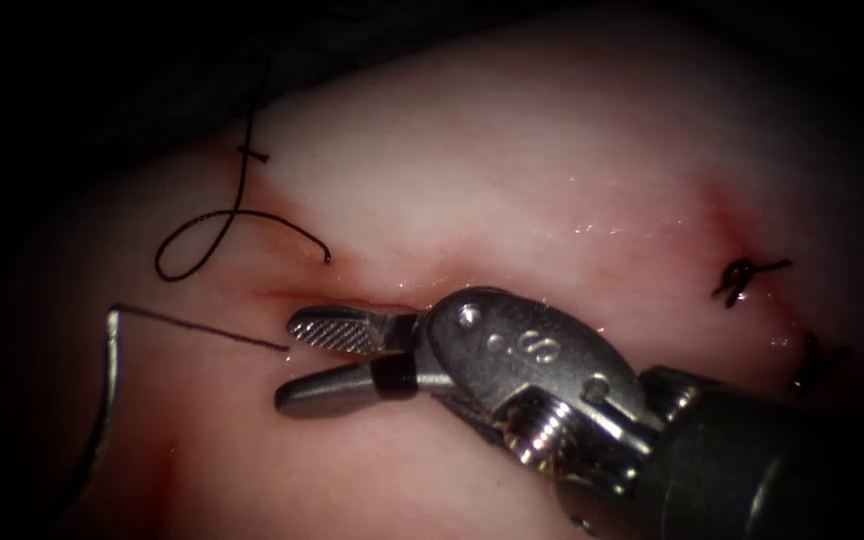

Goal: Wound Closure
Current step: With the right grasper, pull the suture through the tissue until a short tail remains.

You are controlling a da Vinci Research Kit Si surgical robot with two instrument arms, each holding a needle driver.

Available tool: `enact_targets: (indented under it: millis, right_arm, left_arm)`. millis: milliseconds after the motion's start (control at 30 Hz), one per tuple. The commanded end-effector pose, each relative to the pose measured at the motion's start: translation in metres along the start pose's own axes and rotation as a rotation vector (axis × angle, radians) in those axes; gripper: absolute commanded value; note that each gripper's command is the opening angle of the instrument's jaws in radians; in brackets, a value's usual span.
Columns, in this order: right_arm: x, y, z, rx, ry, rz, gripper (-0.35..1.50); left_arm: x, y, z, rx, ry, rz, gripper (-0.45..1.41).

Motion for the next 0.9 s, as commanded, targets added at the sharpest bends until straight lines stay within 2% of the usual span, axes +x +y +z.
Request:
enact_targets:
  millis: [33, 167, 467, 700, 733, 767, 800, 900]
  right_arm:
    - [0.0003, 0.0005, 0.0014, 0.002, 0.000, -0.004, 0.54]
    - [-0.0014, 0.0012, 0.0026, -0.009, -0.032, -0.024, 0.65]
    - [-0.0045, 0.0017, 0.0041, -0.033, -0.104, -0.061, 0.51]
    - [-0.0053, 0.0020, 0.0051, -0.046, -0.129, -0.070, 0.44]
    - [-0.0054, 0.0020, 0.0052, -0.047, -0.132, -0.072, 0.36]
    - [-0.0055, 0.0020, 0.0051, -0.049, -0.138, -0.073, -0.06]
    - [-0.0056, 0.0019, 0.0050, -0.056, -0.151, -0.080, -0.35]
    - [-0.0056, 0.0019, 0.0046, -0.083, -0.168, -0.064, -0.35]
  left_arm:
    - [-0.0002, -0.0009, 0.0004, -0.001, 0.002, 0.004, -0.45]
    - [-0.0003, -0.0008, 0.0004, -0.001, 0.002, 0.006, -0.45]
    - [-0.0013, -0.0008, -0.0003, -0.005, 0.000, 0.011, -0.45]
    - [-0.0016, -0.0007, -0.0004, 0.002, 0.004, 0.014, -0.45]
    - [-0.0016, -0.0007, -0.0004, 0.004, 0.006, 0.014, -0.45]
    - [-0.0016, -0.0006, -0.0005, 0.004, 0.006, 0.015, -0.45]
    - [-0.0016, -0.0006, -0.0005, 0.003, 0.006, 0.015, -0.45]
    - [-0.0016, -0.0006, -0.0008, 0.003, 0.005, 0.014, -0.45]
